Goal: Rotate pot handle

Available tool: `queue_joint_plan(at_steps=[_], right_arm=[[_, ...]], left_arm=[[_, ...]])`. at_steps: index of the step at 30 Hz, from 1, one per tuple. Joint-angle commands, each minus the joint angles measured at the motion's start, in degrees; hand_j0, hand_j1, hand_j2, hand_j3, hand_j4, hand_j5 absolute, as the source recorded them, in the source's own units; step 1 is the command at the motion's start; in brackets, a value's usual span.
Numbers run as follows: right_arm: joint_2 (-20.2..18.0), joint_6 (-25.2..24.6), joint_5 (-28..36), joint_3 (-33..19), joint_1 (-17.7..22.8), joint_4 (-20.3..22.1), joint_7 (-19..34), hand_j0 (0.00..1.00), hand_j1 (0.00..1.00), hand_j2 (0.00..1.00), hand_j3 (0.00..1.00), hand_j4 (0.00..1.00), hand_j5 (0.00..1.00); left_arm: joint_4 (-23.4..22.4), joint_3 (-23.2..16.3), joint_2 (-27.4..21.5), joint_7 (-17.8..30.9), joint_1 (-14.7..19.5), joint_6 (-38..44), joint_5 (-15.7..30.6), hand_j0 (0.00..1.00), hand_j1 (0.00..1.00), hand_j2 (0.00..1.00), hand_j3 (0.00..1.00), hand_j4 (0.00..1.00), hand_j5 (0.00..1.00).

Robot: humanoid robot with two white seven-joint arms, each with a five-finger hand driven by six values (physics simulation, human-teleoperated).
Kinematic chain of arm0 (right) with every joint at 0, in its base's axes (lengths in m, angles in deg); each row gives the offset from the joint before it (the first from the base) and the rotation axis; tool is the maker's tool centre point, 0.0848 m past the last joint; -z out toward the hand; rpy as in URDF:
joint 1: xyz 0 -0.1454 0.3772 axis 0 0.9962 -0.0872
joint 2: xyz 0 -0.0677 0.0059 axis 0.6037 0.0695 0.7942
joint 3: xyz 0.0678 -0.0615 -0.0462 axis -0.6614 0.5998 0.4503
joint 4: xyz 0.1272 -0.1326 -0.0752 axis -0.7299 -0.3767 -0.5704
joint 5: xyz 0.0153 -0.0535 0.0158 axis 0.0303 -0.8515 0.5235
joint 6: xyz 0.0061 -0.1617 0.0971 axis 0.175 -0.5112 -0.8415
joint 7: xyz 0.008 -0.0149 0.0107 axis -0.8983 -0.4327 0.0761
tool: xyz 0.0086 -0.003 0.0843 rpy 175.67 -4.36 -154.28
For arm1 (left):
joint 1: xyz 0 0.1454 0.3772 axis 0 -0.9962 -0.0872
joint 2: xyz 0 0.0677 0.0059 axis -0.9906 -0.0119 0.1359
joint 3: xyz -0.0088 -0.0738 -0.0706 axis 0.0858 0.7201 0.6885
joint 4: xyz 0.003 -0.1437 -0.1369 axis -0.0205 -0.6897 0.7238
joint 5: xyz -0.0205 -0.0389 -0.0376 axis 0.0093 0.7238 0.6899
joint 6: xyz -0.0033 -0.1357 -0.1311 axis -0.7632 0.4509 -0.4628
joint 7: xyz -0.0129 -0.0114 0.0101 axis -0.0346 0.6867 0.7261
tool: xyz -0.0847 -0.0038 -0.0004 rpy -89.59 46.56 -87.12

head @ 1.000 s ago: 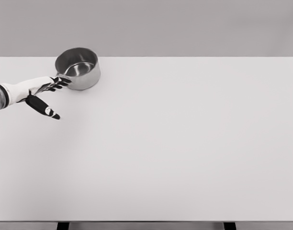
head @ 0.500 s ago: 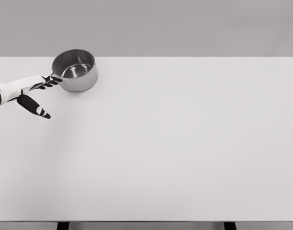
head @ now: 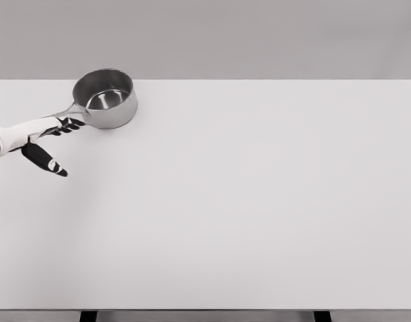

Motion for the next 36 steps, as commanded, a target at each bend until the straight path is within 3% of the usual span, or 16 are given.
queue_joint_plan(at_steps=[1,3,23,36], right_arm=[[0.00,0.00,0.00,0.01,0.00,-0.01,0.01,1.00,1.00,1.00,1.00,1.00,1.00],[0.00,0.00,0.00,0.01,0.00,-0.01,0.01,1.00,1.00,1.00,1.00,1.00,1.00],[0.00,0.00,0.00,0.01,0.00,-0.01,0.01,1.00,1.00,1.00,1.00,1.00,1.00],[0.00,0.00,0.00,-0.07,0.00,-0.01,0.01,1.00,1.00,1.00,1.00,1.00,1.00]], left_arm=[[-1.64,0.04,-0.16,-0.01,0.00,-0.09,-0.10,1.00,1.00,1.00,1.00,1.00,1.00],[-4.01,0.04,-0.16,-0.01,0.09,-0.09,-0.19,1.00,1.00,1.00,1.00,1.00,1.00],[-10.08,0.13,0.90,-0.01,2.02,-0.09,-5.37,1.00,1.00,1.00,1.00,1.00,1.00],[-16.58,-0.05,5.03,-0.01,4.83,-0.18,-11.62,1.00,1.00,1.00,1.00,1.00,1.00]])
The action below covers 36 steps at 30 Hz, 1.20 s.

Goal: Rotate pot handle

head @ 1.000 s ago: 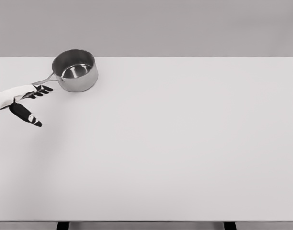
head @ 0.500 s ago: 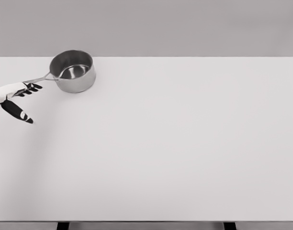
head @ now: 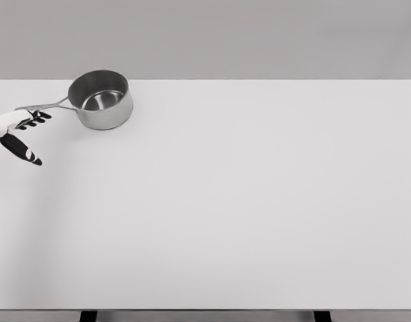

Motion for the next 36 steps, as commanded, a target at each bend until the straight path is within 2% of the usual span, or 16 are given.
queue_joint_plan(at_steps=[1,6,10,15,22,32,36], right_arm=[[0.00,0.00,0.00,0.02,0.00,-0.01,0.01,1.00,1.00,1.00,1.00,1.00,1.00],[0.00,0.00,0.00,0.02,0.00,-0.01,0.01,1.00,1.00,1.00,1.00,1.00,1.00],[0.00,0.00,0.00,0.02,0.00,-0.01,0.01,1.00,1.00,1.00,1.00,1.00,1.00],[0.00,0.00,0.00,0.01,0.00,-0.01,0.01,1.00,1.00,1.00,1.00,1.00,1.00],[0.00,0.00,0.00,0.02,0.00,-0.01,0.01,1.00,1.00,1.00,1.00,1.00,1.00],[0.00,0.00,0.00,0.02,0.00,-0.01,0.01,1.00,1.00,1.00,1.00,1.00,1.00],[0.00,0.00,0.00,0.02,0.00,-0.01,0.01,1.00,1.00,1.00,1.00,1.00,1.00]], left_arm=[[-0.88,-0.17,0.25,-0.01,0.00,-0.14,-0.81,1.00,1.00,1.00,1.00,1.00,1.00],[-2.28,-0.26,0.43,-0.01,0.97,-0.14,-1.51,1.00,1.00,1.00,1.00,1.00,1.00],[-6.68,-0.17,3.41,-0.01,3.16,-0.23,-4.50,1.00,1.00,1.00,1.00,1.00,1.00],[-9.84,-0.26,4.82,-0.01,4.39,-0.66,-5.73,1.00,1.00,1.00,1.00,1.00,1.00],[-12.22,-0.17,6.05,-0.01,5.45,-1.10,-6.87,1.00,1.00,1.00,1.00,1.00,1.00],[-11.43,0.27,5.88,-0.01,5.01,-1.02,-6.17,1.00,1.00,1.00,1.00,1.00,1.00],[-6.68,0.53,4.39,-0.01,4.92,-1.02,-5.82,1.00,1.00,1.00,1.00,1.00,1.00]])
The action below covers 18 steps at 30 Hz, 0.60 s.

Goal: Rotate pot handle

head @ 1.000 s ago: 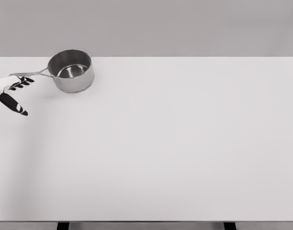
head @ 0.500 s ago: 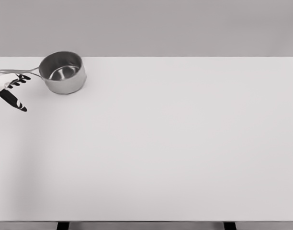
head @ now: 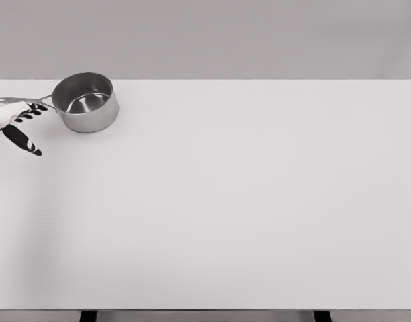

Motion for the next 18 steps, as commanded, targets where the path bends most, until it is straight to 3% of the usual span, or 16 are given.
queue_joint_plan(at_steps=[1,7,10,12,14,16,18], right_arm=[[0.00,0.00,0.00,0.01,0.00,-0.01,0.01,1.00,1.00,1.00,1.00,1.00,1.00],[0.00,0.00,0.00,0.01,0.00,-0.01,0.01,1.00,1.00,1.00,1.00,1.00,1.00],[0.00,0.00,0.00,0.01,0.00,-0.01,0.01,1.00,1.00,1.00,1.00,1.00,1.00],[0.00,0.00,0.00,0.01,0.00,-0.01,0.01,1.00,1.00,1.00,1.00,1.00,1.00],[0.00,0.00,0.00,0.01,0.00,-0.01,0.01,1.00,1.00,1.00,1.00,1.00,1.00],[0.00,0.00,0.00,0.01,0.00,-0.01,0.01,1.00,1.00,1.00,1.00,1.00,1.00],[0.00,0.00,0.00,0.01,0.00,-0.01,0.01,1.00,1.00,1.00,1.00,1.00,1.00]], left_arm=[[3.10,1.17,-1.73,-0.02,-0.61,-0.12,0.95,1.00,1.00,1.00,1.00,1.00,1.00],[6.09,4.16,-4.89,-0.02,-4.48,-0.12,3.68,1.00,1.00,1.00,1.00,1.00,1.00],[13.64,8.99,-8.93,-0.02,-10.45,-0.12,6.93,1.00,1.00,1.00,1.00,1.00,1.00],[21.64,15.75,-10.96,-0.02,-16.69,-0.47,9.74,1.00,1.00,1.00,1.00,1.00,1.00],[29.99,27.17,-11.05,-0.02,-25.13,-2.93,12.20,1.00,1.00,1.00,1.00,1.00,1.00],[34.39,36.13,-11.05,-0.02,-31.01,-3.54,15.36,1.00,1.00,1.00,1.00,1.00,1.00],[34.39,40.90,-11.05,-0.02,-32.79,-10.31,19.85,1.00,1.00,1.00,1.00,1.00,1.00]])
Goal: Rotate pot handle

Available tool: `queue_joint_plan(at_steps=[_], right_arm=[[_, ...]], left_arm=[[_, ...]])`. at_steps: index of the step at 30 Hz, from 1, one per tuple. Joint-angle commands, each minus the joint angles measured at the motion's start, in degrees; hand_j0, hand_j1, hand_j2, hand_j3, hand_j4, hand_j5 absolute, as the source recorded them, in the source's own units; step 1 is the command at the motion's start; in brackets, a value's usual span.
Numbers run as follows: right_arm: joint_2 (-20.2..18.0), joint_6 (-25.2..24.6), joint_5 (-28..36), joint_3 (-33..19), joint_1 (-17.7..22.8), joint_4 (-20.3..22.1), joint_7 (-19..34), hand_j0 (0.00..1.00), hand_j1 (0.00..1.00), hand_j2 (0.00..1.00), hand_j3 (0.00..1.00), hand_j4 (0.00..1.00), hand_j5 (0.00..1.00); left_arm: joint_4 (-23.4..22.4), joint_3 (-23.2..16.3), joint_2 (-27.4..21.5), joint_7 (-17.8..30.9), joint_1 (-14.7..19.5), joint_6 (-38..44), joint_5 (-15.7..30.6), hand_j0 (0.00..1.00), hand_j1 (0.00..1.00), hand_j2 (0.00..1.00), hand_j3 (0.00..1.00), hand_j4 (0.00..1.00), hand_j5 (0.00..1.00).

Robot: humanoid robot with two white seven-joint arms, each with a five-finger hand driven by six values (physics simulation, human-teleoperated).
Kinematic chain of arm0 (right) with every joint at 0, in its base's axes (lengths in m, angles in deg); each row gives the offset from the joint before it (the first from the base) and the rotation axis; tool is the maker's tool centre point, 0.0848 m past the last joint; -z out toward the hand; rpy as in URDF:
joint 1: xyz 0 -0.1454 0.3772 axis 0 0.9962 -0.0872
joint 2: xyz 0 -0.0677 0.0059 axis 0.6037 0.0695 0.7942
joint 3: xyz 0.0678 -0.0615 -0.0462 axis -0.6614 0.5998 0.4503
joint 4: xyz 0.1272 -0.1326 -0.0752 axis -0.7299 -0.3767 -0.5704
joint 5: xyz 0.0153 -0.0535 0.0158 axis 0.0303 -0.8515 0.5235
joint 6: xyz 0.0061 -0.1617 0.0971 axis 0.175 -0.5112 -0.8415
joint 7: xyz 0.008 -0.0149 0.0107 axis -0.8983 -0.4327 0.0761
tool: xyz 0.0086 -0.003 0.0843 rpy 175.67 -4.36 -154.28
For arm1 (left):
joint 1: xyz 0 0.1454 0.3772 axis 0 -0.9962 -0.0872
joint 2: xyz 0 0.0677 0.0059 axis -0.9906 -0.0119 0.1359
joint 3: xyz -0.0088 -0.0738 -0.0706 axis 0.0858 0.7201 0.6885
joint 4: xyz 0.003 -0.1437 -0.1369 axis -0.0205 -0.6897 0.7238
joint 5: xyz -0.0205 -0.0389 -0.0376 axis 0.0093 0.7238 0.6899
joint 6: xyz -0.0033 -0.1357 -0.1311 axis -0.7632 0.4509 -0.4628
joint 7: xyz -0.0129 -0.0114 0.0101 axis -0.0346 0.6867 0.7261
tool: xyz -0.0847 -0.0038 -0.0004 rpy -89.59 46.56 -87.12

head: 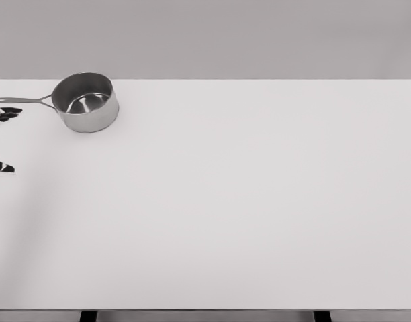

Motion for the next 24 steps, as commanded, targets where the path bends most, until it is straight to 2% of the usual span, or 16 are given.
queue_joint_plan(at_steps=[1,3,7,8,9,11,13,15,18,24], right_arm=[[0.00,0.00,0.00,0.01,0.00,-0.01,0.01,1.00,1.00,1.00,1.00,1.00,1.00],[0.00,0.00,0.00,-0.08,0.00,-0.01,0.01,1.00,1.00,1.00,1.00,1.00,1.00],[0.00,0.00,0.00,0.01,0.00,-0.01,0.01,1.00,1.00,1.00,1.00,1.00,1.00],[0.00,0.00,0.00,0.01,0.00,-0.01,0.01,1.00,1.00,1.00,1.00,1.00,1.00],[0.00,0.00,0.00,0.01,0.00,-0.01,0.01,1.00,1.00,1.00,1.00,1.00,1.00],[0.00,0.00,0.00,0.01,0.00,-0.01,0.01,1.00,1.00,1.00,1.00,1.00,1.00],[0.00,0.00,0.00,0.01,0.00,-0.01,0.01,1.00,1.00,1.00,1.00,1.00,1.00],[0.00,0.00,0.00,-0.08,0.00,-0.01,0.01,1.00,1.00,1.00,1.00,1.00,1.00],[0.00,0.00,0.00,0.01,0.00,-0.01,0.01,1.00,1.00,1.00,1.00,1.00,1.00],[0.00,0.00,0.00,-0.08,0.00,-0.01,0.01,1.00,1.00,1.00,1.00,1.00,1.00]], left_arm=[[3.19,8.04,-0.38,0.00,0.00,-5.55,4.72,1.00,1.00,1.00,1.00,1.00,1.00],[3.19,9.45,0.58,0.00,0.00,-12.49,7.97,1.00,1.00,1.00,1.00,1.00,1.00],[3.19,8.93,7.26,0.00,2.02,-39.90,10.70,1.00,1.00,1.00,1.00,1.00,1.00],[3.19,7.52,9.19,0.00,2.37,-48.34,10.70,1.00,1.00,1.00,1.00,1.00,1.00],[3.19,6.04,10.51,0.00,2.63,-52.33,10.70,1.00,1.00,1.00,1.00,1.00,1.00],[3.19,2.34,12.27,0.00,3.95,-52.33,10.61,1.00,1.00,1.00,1.00,1.00,1.00],[3.11,-3.46,14.38,0.00,3.95,-52.33,10.35,1.00,1.00,1.00,1.00,1.00,1.00],[3.11,-6.54,16.58,0.00,3.69,-52.33,10.09,1.00,1.00,1.00,1.00,1.00,1.00],[2.84,-6.72,17.72,0.00,2.20,-52.33,10.00,1.00,1.00,1.00,1.00,1.00,1.00],[1.17,-6.54,17.72,0.00,1.58,-52.33,9.91,1.00,1.00,1.00,1.00,1.00,1.00]])
